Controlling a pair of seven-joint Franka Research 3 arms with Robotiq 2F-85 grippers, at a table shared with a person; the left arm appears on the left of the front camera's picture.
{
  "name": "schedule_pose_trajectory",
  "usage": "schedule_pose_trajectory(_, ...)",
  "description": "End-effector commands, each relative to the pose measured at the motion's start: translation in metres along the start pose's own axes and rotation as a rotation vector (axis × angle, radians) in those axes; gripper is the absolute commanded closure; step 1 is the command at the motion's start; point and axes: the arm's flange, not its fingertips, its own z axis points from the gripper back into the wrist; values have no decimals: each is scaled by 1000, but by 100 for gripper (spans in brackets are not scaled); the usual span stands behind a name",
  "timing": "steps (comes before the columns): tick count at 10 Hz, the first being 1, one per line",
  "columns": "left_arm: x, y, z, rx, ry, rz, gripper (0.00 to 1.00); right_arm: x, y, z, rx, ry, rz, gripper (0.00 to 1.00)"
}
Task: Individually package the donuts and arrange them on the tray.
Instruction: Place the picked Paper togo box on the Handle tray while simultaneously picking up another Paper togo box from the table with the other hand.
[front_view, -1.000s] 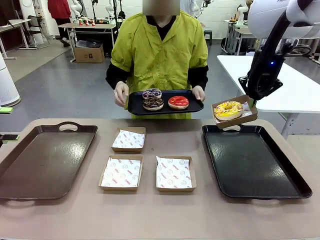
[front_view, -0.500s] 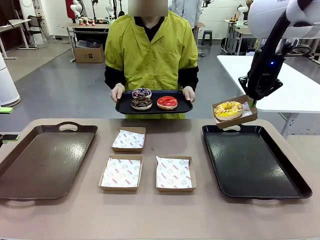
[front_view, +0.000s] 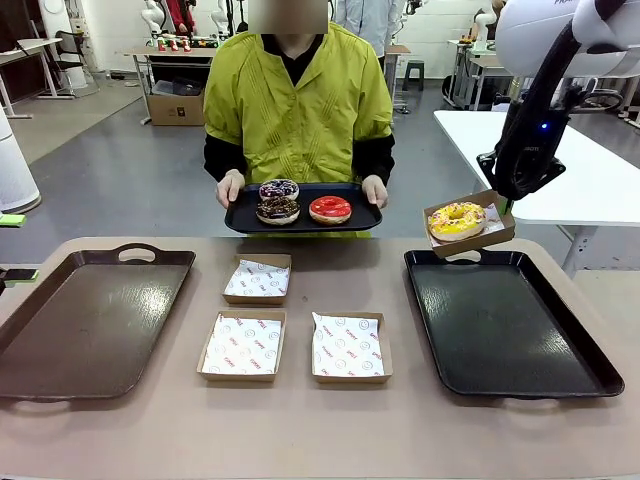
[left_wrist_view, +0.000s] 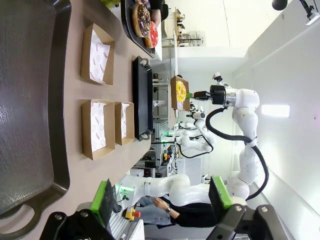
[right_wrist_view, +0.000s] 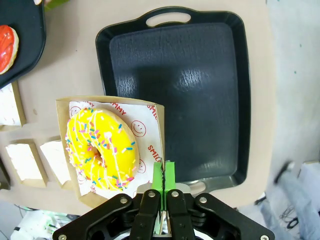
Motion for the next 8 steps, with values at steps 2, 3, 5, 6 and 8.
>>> schedule_pose_trajectory(2,6,-5,-10,28,15,17,0,-11,-9,10,8,-18,13,99)
schedule_pose_trajectory(3,8,-12,-19,78,27,34,0,-15,-15,13,13,-20,18,99)
schedule_pose_trajectory(5,10,-44,-40,251,52,12,0,-18,-29,19,8,-16,9,99)
schedule_pose_trajectory(6,14,-62,-53,342,85,7,0,-22,-40,24,11,-9,5,99)
schedule_pose_trajectory(8,28,-99,-86,523,152,8,0,-31,-73,35,21,4,-26,99)
